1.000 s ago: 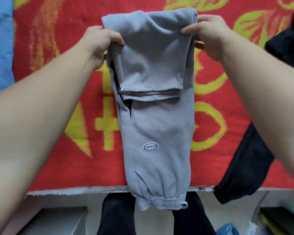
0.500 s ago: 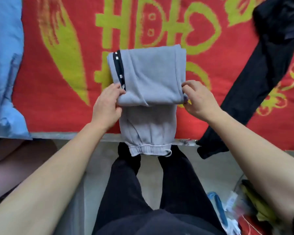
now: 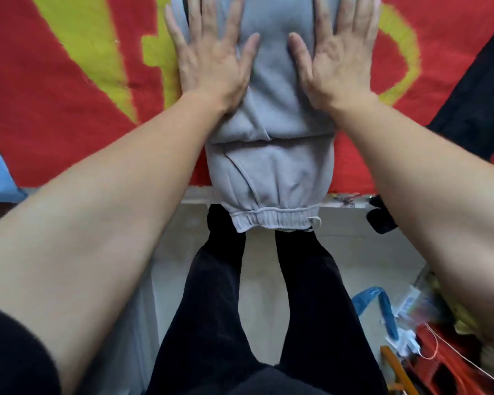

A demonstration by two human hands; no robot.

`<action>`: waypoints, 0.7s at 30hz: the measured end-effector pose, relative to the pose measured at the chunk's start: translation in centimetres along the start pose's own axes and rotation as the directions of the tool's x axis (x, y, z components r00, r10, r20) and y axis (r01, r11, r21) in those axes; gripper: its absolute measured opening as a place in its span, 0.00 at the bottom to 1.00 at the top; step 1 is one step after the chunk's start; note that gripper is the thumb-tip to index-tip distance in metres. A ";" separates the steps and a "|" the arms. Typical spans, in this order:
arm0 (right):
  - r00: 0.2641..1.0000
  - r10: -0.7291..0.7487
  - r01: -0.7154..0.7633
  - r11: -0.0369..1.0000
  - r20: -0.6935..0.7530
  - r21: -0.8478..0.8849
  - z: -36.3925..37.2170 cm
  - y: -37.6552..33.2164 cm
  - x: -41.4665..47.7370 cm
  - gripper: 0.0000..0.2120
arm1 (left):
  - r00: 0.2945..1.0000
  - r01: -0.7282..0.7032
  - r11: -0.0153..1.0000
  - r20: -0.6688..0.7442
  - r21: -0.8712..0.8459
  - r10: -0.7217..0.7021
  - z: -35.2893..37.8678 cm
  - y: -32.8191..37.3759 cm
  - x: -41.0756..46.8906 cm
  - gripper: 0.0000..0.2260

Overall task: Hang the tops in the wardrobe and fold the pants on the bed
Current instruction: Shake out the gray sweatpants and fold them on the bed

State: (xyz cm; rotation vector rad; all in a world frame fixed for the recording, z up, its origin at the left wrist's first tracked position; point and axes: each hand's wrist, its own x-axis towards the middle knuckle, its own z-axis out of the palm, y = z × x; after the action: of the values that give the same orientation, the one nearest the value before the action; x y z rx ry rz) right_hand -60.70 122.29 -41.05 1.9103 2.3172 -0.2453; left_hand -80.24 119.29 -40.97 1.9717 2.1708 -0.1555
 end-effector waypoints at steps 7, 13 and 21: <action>0.996 0.021 -0.019 1.000 0.085 -0.017 3.2 1.5 2.1 0.38 | 0.996 0.057 0.998 0.062 0.025 -0.059 3.3 -0.2 1.7 0.30; 0.980 -0.179 0.175 0.983 0.084 0.050 -1.6 3.6 7.0 0.46 | 0.994 -0.066 0.995 0.083 -0.080 0.073 -0.5 -3.6 5.3 0.30; 0.979 -0.172 0.159 0.979 0.106 0.126 -0.9 4.4 7.5 0.27 | 0.995 0.093 0.924 0.001 -0.372 -0.100 -0.7 -5.6 2.9 0.21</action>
State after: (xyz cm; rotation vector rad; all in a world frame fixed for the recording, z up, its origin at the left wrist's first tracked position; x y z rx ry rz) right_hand -57.76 130.47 -41.83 1.7001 2.4336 -0.5064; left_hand -86.12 121.65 -41.25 1.6613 2.1187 0.2446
